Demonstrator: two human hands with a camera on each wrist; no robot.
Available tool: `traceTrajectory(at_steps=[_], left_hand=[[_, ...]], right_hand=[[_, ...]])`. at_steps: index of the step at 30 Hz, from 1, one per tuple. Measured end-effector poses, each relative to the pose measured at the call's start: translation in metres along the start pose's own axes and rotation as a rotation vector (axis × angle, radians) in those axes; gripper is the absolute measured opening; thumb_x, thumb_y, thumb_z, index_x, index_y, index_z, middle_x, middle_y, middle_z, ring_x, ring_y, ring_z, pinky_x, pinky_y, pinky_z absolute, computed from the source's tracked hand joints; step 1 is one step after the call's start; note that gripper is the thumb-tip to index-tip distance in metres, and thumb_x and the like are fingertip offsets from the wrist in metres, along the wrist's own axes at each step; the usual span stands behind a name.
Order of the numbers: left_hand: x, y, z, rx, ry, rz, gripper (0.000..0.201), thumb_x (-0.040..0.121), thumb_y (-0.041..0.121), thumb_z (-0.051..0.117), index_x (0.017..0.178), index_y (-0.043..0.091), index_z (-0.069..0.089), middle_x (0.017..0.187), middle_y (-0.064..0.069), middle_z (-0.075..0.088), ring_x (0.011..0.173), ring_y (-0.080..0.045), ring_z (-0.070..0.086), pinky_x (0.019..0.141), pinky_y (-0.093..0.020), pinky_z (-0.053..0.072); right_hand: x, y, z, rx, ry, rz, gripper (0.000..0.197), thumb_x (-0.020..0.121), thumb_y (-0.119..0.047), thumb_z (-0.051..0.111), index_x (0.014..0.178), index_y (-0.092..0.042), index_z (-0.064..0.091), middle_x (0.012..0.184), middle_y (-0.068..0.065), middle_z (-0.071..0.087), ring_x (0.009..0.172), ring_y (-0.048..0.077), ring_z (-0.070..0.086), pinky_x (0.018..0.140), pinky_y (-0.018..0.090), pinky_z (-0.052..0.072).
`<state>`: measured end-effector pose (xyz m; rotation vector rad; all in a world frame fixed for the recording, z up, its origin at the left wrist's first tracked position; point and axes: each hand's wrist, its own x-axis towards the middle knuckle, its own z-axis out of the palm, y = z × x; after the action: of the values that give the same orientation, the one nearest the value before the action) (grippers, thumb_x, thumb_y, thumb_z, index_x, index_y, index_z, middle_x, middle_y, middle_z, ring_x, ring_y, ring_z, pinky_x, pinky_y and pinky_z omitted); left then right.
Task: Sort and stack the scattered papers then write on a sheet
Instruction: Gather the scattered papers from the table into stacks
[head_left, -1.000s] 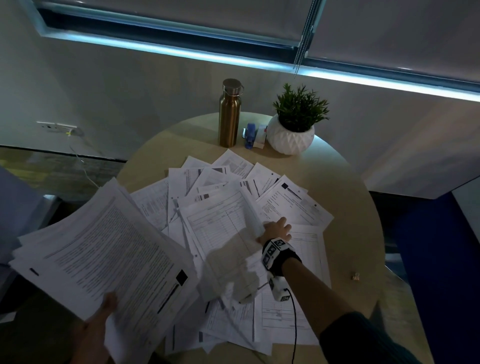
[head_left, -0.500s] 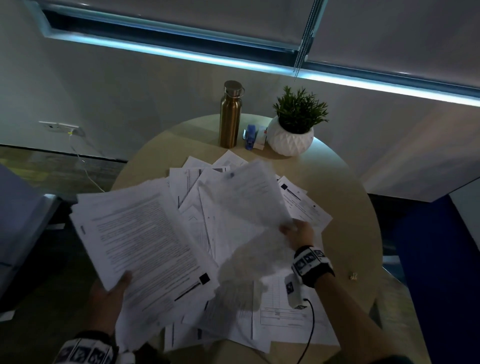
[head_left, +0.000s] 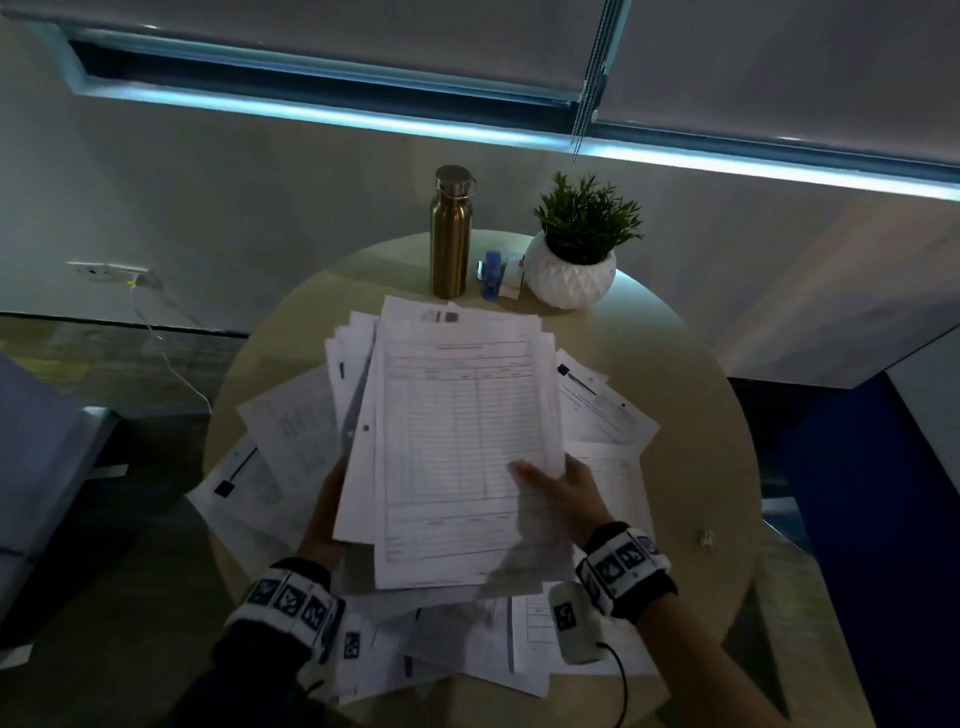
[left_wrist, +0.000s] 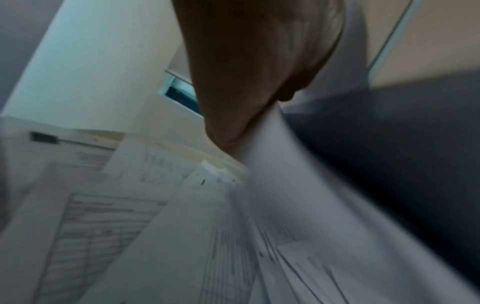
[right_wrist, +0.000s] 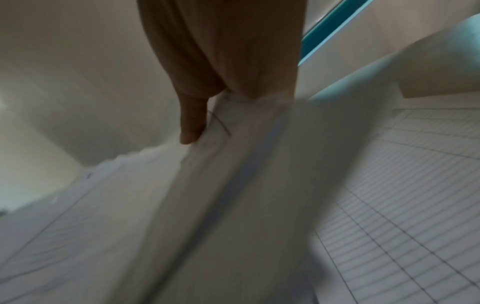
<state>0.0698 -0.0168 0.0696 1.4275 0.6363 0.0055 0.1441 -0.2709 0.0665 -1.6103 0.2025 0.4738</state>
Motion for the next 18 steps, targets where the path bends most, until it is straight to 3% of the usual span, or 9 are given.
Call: traceTrajectory(at_steps=[2, 4, 6, 7, 9, 12, 14, 16, 18], left_hand=[[-0.001, 0.004, 0.007, -0.015, -0.097, 0.037, 0.067, 0.07, 0.067, 0.061, 0.113, 0.016, 0.058, 0.099, 0.01, 0.07, 0.091, -0.008, 0.065, 0.074, -0.02, 0.052], [-0.01, 0.015, 0.017, 0.056, -0.143, 0.139, 0.06, 0.08, 0.046, 0.063, 0.131, 0.018, 0.047, 0.12, 0.008, 0.061, 0.109, -0.001, 0.06, 0.086, -0.017, 0.05], [-0.01, 0.017, 0.017, 0.129, -0.063, 0.229, 0.054, 0.087, 0.02, 0.062, 0.136, 0.008, 0.043, 0.125, -0.014, 0.059, 0.118, -0.02, 0.056, 0.098, -0.035, 0.047], [-0.007, 0.016, 0.015, 0.132, -0.012, 0.224, 0.058, 0.086, 0.022, 0.063, 0.136, 0.005, 0.041, 0.128, -0.022, 0.055, 0.12, -0.028, 0.053, 0.103, -0.046, 0.043], [-0.002, 0.015, 0.01, 0.114, 0.007, 0.196, 0.073, 0.078, 0.037, 0.071, 0.139, 0.01, 0.04, 0.138, -0.015, 0.05, 0.127, -0.027, 0.047, 0.109, -0.049, 0.034], [-0.002, 0.019, 0.012, 0.104, -0.069, 0.175, 0.073, 0.062, 0.035, 0.082, 0.125, 0.009, 0.054, 0.123, -0.008, 0.06, 0.114, -0.025, 0.057, 0.1, -0.042, 0.044], [-0.005, 0.019, 0.019, 0.172, -0.091, 0.113, 0.1, 0.038, 0.051, 0.088, 0.12, 0.004, 0.055, 0.11, -0.006, 0.061, 0.105, -0.024, 0.06, 0.085, -0.031, 0.049], [-0.003, 0.016, 0.02, 0.202, -0.1, 0.128, 0.122, 0.018, 0.065, 0.083, 0.119, 0.004, 0.055, 0.109, -0.005, 0.06, 0.1, -0.02, 0.057, 0.083, -0.028, 0.048], [-0.001, 0.021, 0.021, 0.177, -0.077, 0.169, 0.096, 0.035, 0.047, 0.088, 0.118, 0.011, 0.056, 0.112, 0.002, 0.064, 0.11, -0.022, 0.056, 0.093, -0.036, 0.047]], right_hand=[[0.001, 0.0, 0.008, -0.003, 0.015, -0.079, 0.033, 0.078, -0.015, 0.073, 0.108, -0.016, 0.059, 0.107, 0.011, 0.068, 0.095, 0.029, 0.068, 0.076, 0.041, 0.06], [0.0, -0.002, 0.011, -0.023, 0.091, -0.201, 0.044, 0.077, -0.011, 0.073, 0.114, -0.019, 0.05, 0.113, 0.01, 0.064, 0.098, 0.026, 0.066, 0.074, 0.042, 0.06], [-0.002, -0.007, 0.012, 0.0, 0.143, -0.292, 0.054, 0.073, -0.009, 0.076, 0.118, -0.022, 0.049, 0.115, 0.008, 0.062, 0.102, 0.022, 0.064, 0.077, 0.04, 0.059], [-0.003, -0.01, 0.011, 0.038, 0.149, -0.313, 0.056, 0.071, -0.005, 0.078, 0.118, -0.02, 0.05, 0.114, 0.007, 0.063, 0.102, 0.018, 0.064, 0.077, 0.036, 0.059], [-0.003, -0.017, 0.009, 0.091, 0.131, -0.299, 0.059, 0.066, 0.004, 0.079, 0.116, -0.01, 0.053, 0.107, 0.004, 0.065, 0.094, 0.004, 0.066, 0.073, 0.023, 0.058], [0.0, -0.019, 0.011, 0.059, 0.032, -0.244, 0.052, 0.059, 0.01, 0.081, 0.099, -0.016, 0.059, 0.098, -0.002, 0.065, 0.086, -0.001, 0.066, 0.067, 0.016, 0.056], [0.002, -0.018, 0.016, -0.013, -0.012, -0.222, 0.05, 0.058, 0.007, 0.082, 0.093, -0.022, 0.06, 0.099, -0.001, 0.066, 0.095, 0.011, 0.064, 0.076, 0.025, 0.058], [0.005, -0.018, 0.022, -0.022, 0.028, -0.23, 0.042, 0.062, 0.006, 0.08, 0.09, -0.019, 0.062, 0.1, 0.008, 0.067, 0.1, 0.027, 0.064, 0.084, 0.041, 0.057], [0.008, -0.02, 0.023, 0.036, 0.064, -0.25, 0.028, 0.068, 0.005, 0.077, 0.087, -0.012, 0.067, 0.095, 0.014, 0.069, 0.094, 0.033, 0.066, 0.084, 0.053, 0.055]])
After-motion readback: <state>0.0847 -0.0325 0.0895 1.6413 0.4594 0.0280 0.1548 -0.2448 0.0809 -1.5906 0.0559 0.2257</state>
